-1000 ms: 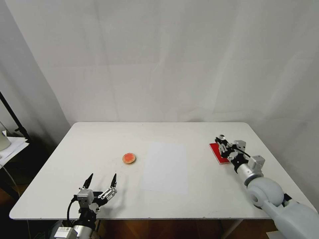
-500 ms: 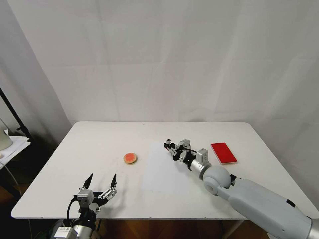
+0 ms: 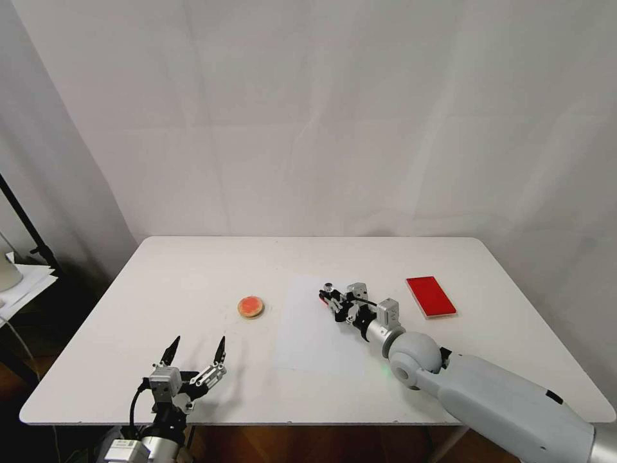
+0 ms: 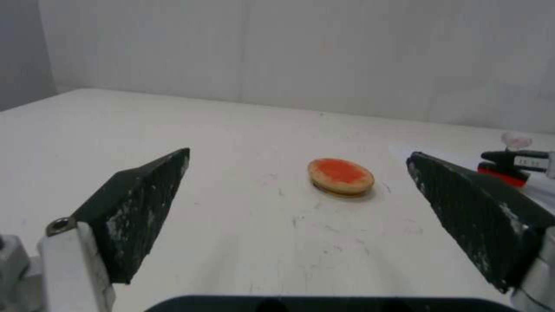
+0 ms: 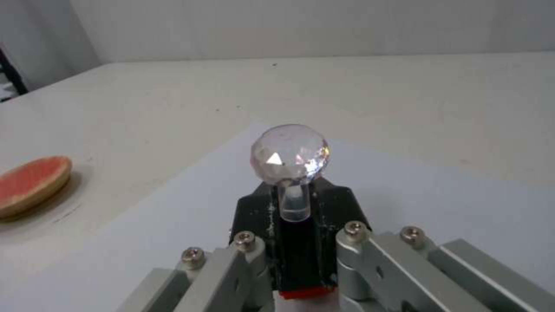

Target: Pick up the stamp from the ink pad and place it onto another ink pad.

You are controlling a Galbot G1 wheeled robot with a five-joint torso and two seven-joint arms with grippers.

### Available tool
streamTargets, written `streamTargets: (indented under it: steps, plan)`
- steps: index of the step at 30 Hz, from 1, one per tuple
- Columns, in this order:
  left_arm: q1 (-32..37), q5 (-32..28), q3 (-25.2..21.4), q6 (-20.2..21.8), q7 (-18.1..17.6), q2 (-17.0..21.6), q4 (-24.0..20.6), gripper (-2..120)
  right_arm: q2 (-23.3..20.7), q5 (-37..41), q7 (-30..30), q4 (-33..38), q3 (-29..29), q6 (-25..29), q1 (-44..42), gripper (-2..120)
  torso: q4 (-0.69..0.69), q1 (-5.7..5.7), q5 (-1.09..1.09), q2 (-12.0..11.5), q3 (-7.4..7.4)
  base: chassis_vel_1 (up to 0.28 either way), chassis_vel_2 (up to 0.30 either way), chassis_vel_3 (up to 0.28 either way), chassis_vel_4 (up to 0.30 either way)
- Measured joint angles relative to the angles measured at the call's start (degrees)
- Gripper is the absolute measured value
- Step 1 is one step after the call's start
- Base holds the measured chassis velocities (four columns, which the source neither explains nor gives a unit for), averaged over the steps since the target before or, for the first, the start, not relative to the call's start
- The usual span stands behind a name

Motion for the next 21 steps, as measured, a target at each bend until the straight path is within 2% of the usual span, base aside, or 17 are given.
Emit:
streamTargets:
  steps: [4,11,14,21]
  plan:
    - [-0.02,0.00,0.00,0.00,0.01,0.00,0.00,100,-0.34,4.71,0.40,1.48,0.51,0.11,3.33,10,-0.01,0.00,-0.02,0.00,0.00,0.000,0.000,0.000,0.000]
    - [0.00,0.00,0.00,0.00,0.00,0.00,0.00,100,2.37,3.39,-0.40,2.96,-2.61,0.08,9.68,10,0.00,0.00,-0.04,0.00,0.00,0.000,0.000,0.000,0.000]
    - [-0.01,0.00,0.00,0.00,0.00,0.00,0.00,100,7.02,-1.80,-1.66,0.30,-7.13,-0.02,12.57,10,0.02,0.00,-0.04,0.00,0.00,0.000,0.000,0.000,0.000]
    - [0.00,0.00,0.00,0.00,0.00,0.00,0.00,100,13.04,-3.62,-1.75,-2.80,-14.60,-0.12,14.62,10,0.01,0.00,-0.03,0.00,0.00,0.000,0.000,0.000,0.000]
